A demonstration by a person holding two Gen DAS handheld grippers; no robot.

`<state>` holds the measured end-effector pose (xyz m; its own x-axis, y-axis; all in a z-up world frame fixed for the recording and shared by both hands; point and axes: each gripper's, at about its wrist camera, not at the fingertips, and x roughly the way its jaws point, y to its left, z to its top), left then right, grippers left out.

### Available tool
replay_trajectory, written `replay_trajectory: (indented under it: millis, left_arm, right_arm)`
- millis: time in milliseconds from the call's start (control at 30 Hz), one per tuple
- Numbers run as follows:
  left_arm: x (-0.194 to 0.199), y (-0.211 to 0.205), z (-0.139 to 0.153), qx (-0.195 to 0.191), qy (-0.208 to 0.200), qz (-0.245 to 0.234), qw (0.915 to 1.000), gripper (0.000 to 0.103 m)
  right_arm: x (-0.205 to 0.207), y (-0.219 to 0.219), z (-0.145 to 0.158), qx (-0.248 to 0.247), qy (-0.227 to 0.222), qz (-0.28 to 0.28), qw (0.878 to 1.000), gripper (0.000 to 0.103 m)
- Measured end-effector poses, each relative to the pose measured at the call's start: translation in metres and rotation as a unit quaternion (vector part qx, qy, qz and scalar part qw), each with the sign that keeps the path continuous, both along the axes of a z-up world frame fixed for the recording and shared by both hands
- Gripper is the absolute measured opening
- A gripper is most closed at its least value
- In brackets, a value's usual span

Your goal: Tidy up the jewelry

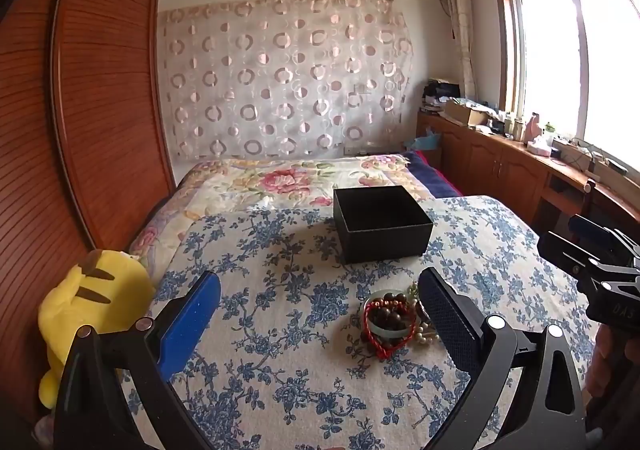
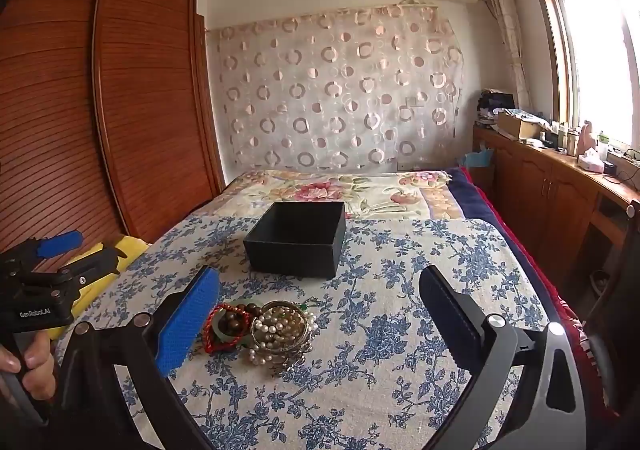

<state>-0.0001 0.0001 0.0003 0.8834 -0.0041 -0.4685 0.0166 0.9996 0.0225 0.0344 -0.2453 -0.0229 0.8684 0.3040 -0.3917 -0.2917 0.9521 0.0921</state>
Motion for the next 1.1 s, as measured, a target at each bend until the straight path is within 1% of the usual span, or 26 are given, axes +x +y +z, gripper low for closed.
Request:
replay_trajectory:
  millis: [533,767,800,1067,1100]
  left_arm:
    - [0.005,0.001,0.000,0.001,0.001,0.003,1.0000,0.096]
    - [0.010,-0.004,0.005,0.002,-0.002,0.001,1.0000,0.096]
    - [0.000,-0.002,0.006,0.001,-0.005,0.001,1.0000,0.096]
    - [0.005,-0.004,0.008,0.002,-0.007,-0.002,1.0000,0.096]
    - [-0.001,-0.003,0.007,0.001,-0.009,-0.002,1.0000,0.096]
  right_arm:
    - [0.002,0.002,0.002,0.001,0.000,0.000,1.000,0.101]
    - [0.003,0.004,0.000,-0.001,-0.002,0.000,1.000,0.101]
    - [0.000,0.003,0.003,-0.001,-0.002,0.000,1.000,0.101]
    - [-0.006,0.003,0.007,0.000,-0.004,0.003,1.000,0.101]
    - [-0.006,0.004,0.008,-0.001,-0.004,0.004,1.000,0.101]
